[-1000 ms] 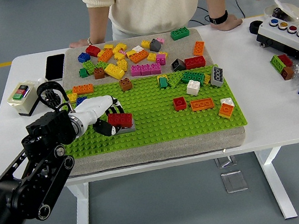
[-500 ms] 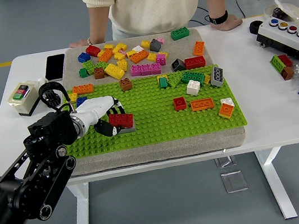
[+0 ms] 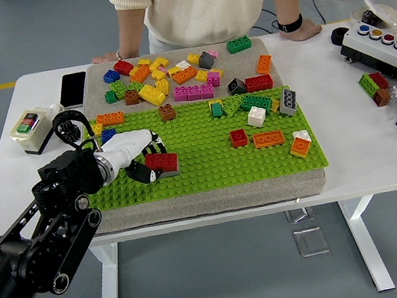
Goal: Pick up the brick,pile it on top of brick,press brick,pick up the brick,pile it on top of brick,press brick
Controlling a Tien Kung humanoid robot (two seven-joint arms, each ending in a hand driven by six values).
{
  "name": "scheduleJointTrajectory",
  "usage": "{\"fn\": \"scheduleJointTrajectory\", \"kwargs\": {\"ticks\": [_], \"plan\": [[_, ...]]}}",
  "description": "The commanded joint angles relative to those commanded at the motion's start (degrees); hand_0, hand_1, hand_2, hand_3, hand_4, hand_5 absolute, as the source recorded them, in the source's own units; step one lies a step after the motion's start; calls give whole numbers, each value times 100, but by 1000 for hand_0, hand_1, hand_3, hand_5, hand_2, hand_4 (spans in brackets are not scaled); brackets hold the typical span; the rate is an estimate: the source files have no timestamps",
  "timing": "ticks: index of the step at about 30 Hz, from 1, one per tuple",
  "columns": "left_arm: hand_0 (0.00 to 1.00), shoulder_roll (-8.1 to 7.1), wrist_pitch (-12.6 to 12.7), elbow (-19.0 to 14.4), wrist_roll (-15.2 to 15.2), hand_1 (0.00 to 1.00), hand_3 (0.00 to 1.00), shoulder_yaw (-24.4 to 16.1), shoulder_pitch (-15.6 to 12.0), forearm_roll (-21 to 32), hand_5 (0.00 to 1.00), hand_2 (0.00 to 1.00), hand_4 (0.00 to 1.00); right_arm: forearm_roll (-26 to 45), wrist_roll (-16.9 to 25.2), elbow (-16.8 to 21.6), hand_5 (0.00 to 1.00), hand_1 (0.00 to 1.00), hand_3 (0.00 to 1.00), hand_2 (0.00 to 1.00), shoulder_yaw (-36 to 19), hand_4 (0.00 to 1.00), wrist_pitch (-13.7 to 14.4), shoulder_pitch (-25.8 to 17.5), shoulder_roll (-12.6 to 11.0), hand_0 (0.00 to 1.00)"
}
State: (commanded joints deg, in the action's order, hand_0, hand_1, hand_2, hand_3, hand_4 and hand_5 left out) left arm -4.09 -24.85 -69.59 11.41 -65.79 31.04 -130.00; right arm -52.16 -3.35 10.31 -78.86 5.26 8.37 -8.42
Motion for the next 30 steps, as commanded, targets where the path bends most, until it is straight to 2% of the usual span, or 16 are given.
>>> {"fn": "scheduleJointTrajectory", "kwargs": {"ticks": [7,8,13,14,30], "plan": [[713,5,10,10,-10,633,557,-3,-5,0,119,613,541,2,3,0,640,687,736,734,12,998,5,0,3,753],[743,5,11,10,-12,642,561,-3,-6,0,151,619,590,2,4,0,640,687,736,733,13,998,5,-1,4,754],[743,6,25,9,-11,642,561,-10,-1,0,151,619,590,4,8,0,640,687,736,733,16,998,-3,-4,5,754],[752,5,27,7,-11,651,566,-14,0,0,181,626,634,2,7,0,641,687,737,733,13,998,-5,-5,5,754],[761,9,-13,4,-4,666,571,-23,5,0,204,631,665,10,4,0,641,687,737,733,6,998,-18,-5,1,753]]}}
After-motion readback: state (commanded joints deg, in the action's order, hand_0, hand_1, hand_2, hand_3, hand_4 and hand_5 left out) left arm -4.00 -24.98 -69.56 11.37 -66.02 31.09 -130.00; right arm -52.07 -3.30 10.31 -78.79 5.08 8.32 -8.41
